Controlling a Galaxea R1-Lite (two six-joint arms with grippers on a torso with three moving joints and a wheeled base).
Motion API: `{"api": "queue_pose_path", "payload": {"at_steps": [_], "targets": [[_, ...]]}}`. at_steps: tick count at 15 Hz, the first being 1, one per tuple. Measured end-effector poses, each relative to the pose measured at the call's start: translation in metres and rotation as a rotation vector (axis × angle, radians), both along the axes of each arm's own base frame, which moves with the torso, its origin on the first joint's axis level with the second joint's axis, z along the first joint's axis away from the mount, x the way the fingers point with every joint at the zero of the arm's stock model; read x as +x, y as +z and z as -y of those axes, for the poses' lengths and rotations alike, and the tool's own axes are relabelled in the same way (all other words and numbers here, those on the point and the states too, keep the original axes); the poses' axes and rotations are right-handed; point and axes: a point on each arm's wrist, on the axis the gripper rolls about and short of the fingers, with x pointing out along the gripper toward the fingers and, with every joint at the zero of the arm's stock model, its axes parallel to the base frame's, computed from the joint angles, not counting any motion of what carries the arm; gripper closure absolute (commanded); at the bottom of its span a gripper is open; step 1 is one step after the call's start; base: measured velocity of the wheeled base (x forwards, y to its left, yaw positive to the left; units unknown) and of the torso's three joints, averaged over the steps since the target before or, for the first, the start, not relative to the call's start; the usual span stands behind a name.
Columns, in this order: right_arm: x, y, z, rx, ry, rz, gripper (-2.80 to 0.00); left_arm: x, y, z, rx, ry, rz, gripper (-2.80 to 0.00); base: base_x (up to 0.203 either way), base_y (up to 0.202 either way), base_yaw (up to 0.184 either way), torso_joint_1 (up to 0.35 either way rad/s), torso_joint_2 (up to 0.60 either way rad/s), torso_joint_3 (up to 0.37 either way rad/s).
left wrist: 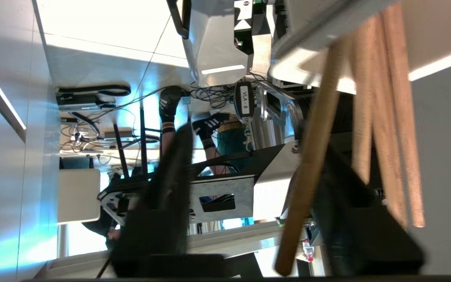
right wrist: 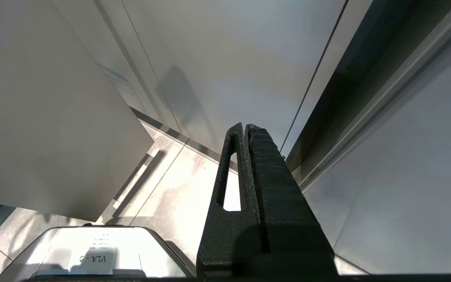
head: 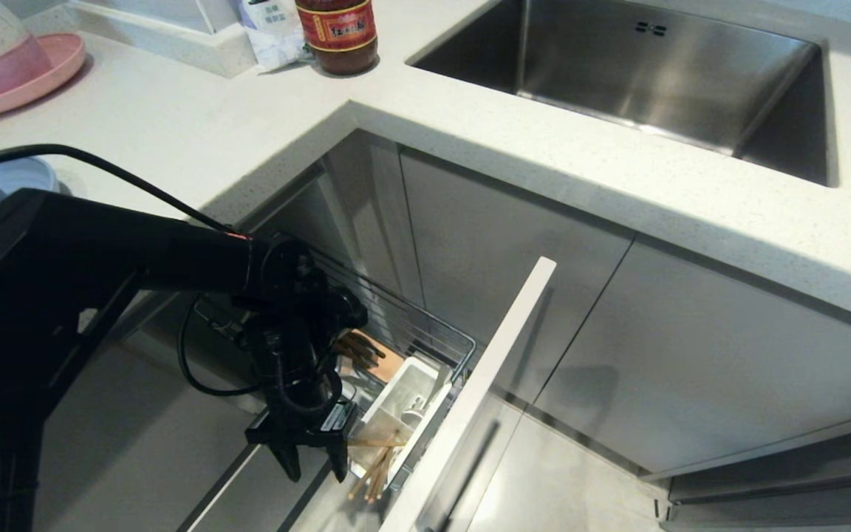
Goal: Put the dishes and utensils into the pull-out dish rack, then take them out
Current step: Take the chopsticks out of the cupboard
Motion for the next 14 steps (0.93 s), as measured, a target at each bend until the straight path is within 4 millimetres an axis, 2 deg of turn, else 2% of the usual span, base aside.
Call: {"api": "queue_pose_path", "payload": {"at_steps": [6,10,14], "targets": [[0.0,0.0,0.0,0.0,0.001,0.001,0.0,-0.003,0.002,0.019,-0.041,0.04,0.032,0.0,0.0,0.0,0.0,0.0,0.0,0.0],[0.0,0.0,0.0,0.0,0.0,0.0,0.0,-0.007,0.004,0.023,-0.049,0.028,0.031,0.0,0.0,0.0,0.0,0.0,0.0,0.0],[0.0,0.0,0.0,0.0,0.001,0.0,0.0,-0.023,0.022,0.021,-0.045,0.005,0.034,0.0,0.0,0.0,0.0,0.0,0.0,0.0]]}}
